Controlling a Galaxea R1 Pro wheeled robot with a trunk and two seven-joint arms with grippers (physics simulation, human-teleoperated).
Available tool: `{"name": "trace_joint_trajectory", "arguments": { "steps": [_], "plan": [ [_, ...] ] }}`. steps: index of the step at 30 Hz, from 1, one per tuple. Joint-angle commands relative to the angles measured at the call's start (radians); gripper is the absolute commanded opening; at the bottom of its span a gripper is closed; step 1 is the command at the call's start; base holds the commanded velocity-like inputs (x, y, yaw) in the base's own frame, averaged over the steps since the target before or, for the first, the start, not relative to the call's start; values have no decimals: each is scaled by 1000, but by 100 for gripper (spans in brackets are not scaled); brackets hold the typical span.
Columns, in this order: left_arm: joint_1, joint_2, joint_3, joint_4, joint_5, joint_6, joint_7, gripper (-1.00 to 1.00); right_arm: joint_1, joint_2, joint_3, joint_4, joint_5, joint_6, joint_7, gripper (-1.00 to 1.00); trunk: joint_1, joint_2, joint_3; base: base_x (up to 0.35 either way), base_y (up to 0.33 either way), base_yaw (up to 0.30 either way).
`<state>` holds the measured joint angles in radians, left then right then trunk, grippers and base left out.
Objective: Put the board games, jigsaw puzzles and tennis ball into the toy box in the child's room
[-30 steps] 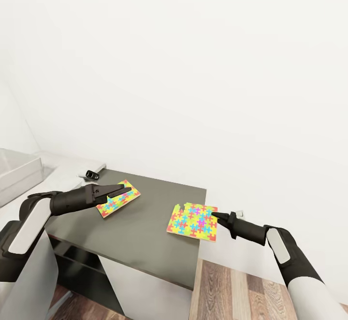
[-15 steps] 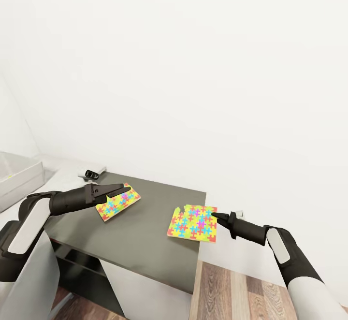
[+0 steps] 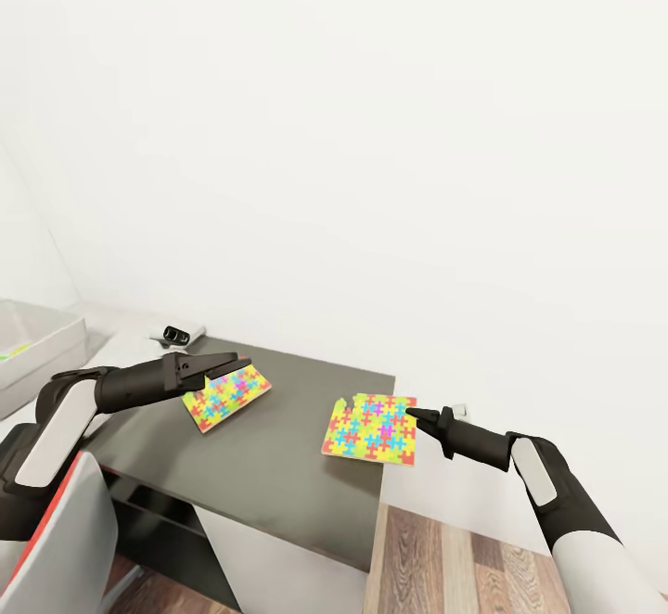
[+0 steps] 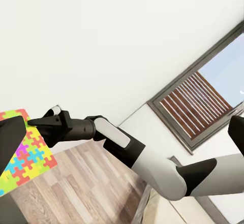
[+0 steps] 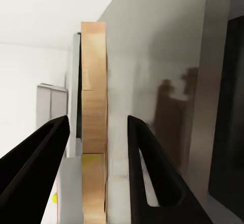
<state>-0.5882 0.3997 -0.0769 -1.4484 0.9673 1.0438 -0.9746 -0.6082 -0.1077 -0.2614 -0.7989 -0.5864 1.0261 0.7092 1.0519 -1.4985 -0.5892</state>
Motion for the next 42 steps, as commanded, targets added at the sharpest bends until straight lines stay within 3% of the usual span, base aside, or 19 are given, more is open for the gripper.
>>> {"name": "trace_joint_trajectory", "arguments": {
  "steps": [1, 14, 42],
  "plan": [
    [-1, 1, -1, 0, 1, 3, -3, 100, -1, 0, -2, 0, 8, 3, 7, -100, -4, 7, 2, 0, 0, 0],
    [-1, 2, 1, 0, 1, 3, -3, 100, 1, 12, -3, 1, 8, -56, 2, -100, -54, 98, 43, 0, 0, 0],
    [-1, 3, 2, 1, 1, 3, -3, 100, 1, 12, -9, 1, 4, -46, 3, -100, -161, 294, 131, 0, 0, 0]
  ]
}}
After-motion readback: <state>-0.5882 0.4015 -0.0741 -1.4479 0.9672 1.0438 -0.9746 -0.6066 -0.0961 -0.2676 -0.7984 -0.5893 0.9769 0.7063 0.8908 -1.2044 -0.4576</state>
